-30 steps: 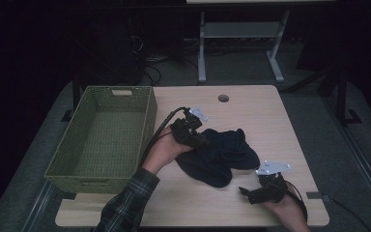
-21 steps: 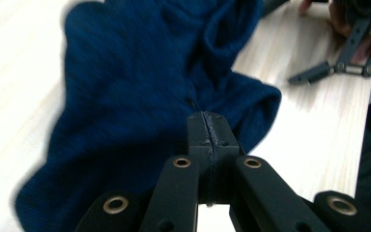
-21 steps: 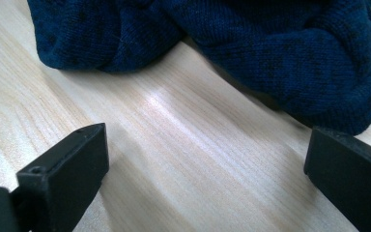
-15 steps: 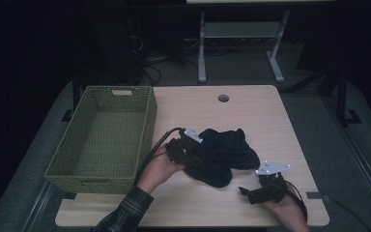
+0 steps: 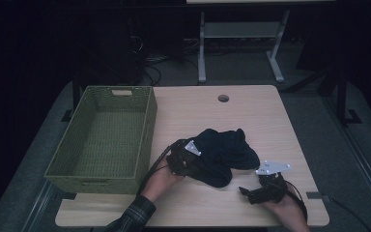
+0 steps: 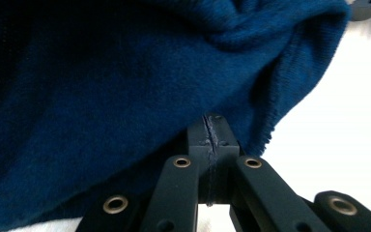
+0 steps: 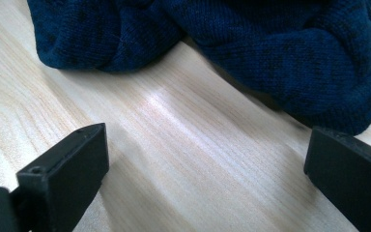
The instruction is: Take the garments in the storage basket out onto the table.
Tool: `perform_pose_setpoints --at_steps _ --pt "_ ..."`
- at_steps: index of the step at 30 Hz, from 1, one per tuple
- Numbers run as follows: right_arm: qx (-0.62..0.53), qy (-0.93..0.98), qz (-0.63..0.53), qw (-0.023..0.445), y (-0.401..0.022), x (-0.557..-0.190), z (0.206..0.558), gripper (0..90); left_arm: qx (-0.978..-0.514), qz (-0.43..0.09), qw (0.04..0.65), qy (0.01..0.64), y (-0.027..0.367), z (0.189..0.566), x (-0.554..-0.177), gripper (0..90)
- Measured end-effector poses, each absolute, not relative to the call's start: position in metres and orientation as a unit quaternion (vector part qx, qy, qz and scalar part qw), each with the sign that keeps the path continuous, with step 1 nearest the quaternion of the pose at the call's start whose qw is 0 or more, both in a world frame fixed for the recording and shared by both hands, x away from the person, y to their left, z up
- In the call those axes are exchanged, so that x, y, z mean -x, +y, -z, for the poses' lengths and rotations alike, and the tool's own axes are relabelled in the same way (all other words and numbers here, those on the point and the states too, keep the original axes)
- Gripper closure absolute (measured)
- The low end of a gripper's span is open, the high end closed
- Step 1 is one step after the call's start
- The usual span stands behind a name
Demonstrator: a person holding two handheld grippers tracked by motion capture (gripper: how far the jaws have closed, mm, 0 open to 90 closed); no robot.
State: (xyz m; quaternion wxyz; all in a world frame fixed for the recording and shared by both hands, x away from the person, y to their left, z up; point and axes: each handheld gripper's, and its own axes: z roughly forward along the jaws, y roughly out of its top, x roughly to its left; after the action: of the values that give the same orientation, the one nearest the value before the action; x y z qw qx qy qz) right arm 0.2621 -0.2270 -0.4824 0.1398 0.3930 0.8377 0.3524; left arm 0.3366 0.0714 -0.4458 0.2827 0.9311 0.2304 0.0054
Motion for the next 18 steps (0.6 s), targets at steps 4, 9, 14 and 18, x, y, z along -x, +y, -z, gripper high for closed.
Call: perform_pose_setpoints --at_steps 4,9,14,18 --pt "-0.393 0.838 -0.352 0.140 -0.227 -0.262 0.482 1.7 -0.932 0.003 0.279 0.232 0.072 0.448 -0.338 90.0" --pt "-0.393 0.838 -0.352 0.140 -0.227 -0.262 0.482 1.7 -0.930 0.011 0.282 0.235 0.074 0.449 -0.338 90.0" --pt "-0.395 0.838 -0.351 0.135 -0.229 -0.261 0.479 7.6 -0.929 0.021 0.284 0.237 0.075 0.450 -0.340 90.0" --pt "-0.403 0.829 -0.363 0.137 -0.235 -0.257 0.468 13.7 -0.929 0.024 0.283 0.237 0.075 0.450 -0.341 90.0"
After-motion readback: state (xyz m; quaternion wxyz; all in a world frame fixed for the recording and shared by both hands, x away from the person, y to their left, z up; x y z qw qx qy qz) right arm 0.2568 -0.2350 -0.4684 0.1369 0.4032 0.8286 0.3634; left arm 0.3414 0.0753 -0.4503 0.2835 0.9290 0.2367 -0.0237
